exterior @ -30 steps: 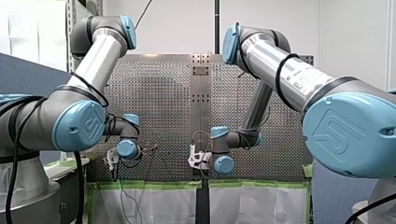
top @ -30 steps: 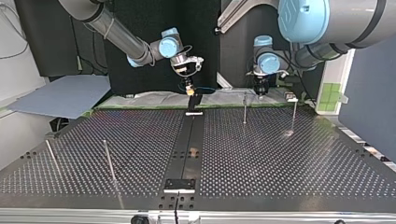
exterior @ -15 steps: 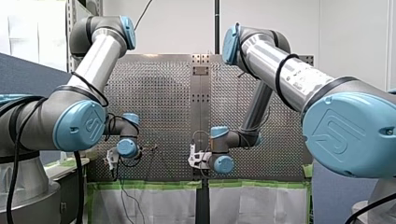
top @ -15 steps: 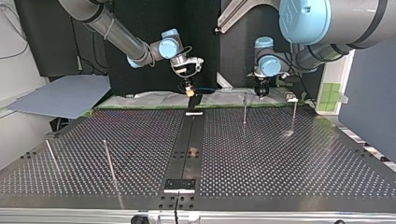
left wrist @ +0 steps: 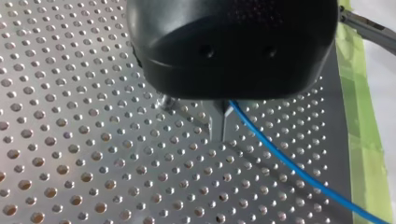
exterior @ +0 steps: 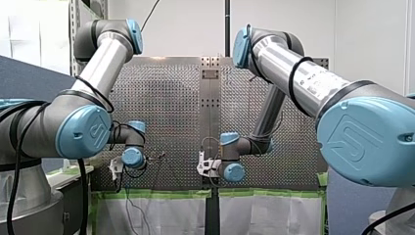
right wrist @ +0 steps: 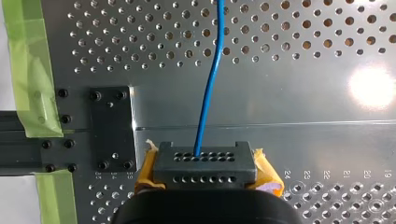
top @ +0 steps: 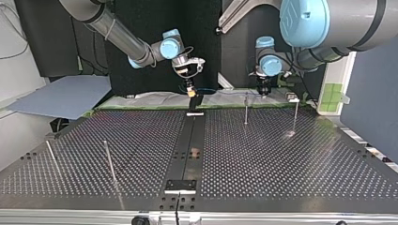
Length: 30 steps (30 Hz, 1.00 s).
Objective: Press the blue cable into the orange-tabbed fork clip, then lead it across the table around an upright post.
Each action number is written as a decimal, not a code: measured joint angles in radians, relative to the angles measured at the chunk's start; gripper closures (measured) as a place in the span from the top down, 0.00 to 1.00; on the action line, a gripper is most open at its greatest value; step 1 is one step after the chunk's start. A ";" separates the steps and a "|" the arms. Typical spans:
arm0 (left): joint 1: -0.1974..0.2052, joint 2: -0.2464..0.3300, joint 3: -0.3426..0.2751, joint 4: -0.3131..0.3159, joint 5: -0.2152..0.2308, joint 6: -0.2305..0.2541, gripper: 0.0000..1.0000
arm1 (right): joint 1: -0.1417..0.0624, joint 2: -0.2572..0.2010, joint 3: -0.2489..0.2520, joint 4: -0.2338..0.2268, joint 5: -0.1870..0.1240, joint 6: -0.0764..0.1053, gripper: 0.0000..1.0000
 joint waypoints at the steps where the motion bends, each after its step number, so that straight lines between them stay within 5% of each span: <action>1: 0.000 0.000 0.000 0.000 0.003 -0.001 0.00 | 0.000 0.000 0.000 0.000 0.000 0.000 0.00; 14: 0.001 -0.023 0.011 -0.014 0.047 -0.007 0.00 | -0.006 0.033 -0.021 0.022 0.031 0.000 0.00; 30: 0.014 -0.028 0.092 -0.033 0.045 -0.048 0.00 | -0.014 0.042 -0.074 0.082 0.035 -0.013 0.00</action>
